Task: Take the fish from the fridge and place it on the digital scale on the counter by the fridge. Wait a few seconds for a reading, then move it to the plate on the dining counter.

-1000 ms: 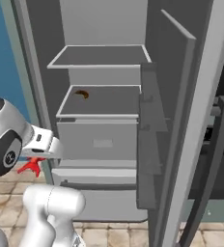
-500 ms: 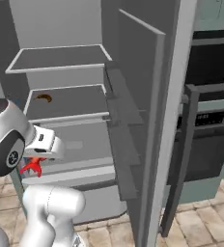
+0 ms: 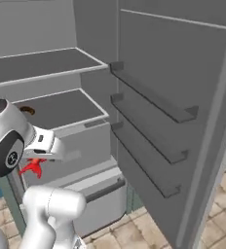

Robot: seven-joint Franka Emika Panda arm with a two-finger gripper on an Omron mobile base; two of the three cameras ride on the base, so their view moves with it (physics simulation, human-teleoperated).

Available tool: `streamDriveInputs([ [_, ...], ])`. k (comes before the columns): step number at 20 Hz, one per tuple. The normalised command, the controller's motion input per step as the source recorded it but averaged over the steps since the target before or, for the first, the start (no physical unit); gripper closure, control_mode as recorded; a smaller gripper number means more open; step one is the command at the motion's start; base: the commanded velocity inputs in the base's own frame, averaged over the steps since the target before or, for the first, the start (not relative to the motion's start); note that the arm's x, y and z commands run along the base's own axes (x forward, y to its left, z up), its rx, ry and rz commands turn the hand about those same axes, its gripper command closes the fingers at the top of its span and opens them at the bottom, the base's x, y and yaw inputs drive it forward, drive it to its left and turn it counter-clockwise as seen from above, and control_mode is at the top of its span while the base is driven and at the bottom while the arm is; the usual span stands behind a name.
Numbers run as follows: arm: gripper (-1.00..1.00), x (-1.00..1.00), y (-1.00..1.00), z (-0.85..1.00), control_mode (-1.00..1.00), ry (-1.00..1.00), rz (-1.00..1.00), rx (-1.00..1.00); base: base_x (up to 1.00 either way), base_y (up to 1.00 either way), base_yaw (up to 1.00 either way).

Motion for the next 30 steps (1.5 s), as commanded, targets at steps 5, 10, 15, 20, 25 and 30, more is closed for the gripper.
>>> streamDriveInputs([
  [5, 1.0, 0.0, 0.0, 0.0, 1.0, 0.0, 0.0, 0.0, -0.75, 0.04, -0.75],
  [10, 1.0, 0.0, 0.0, 0.0, 1.0, 0.0, 0.0, 0.0, -0.85, 0.08, -0.72],
  [15, 1.0, 0.0, 0.0, 0.0, 1.0, 0.0, 0.0, 0.0, -0.7, 0.0, -0.66],
  [20, 1.0, 0.0, 0.0, 0.0, 1.0, 0.0, 0.0, 0.0, -0.9, -0.33, -0.49],
  [25, 1.0, 0.0, 0.0, 0.0, 1.0, 0.0, 0.0, 0.0, -1.0, -0.84, -0.26],
  [30, 1.0, 0.0, 0.0, 0.0, 1.0, 0.0, 0.0, 0.0, -0.86, -0.96, -0.22],
])
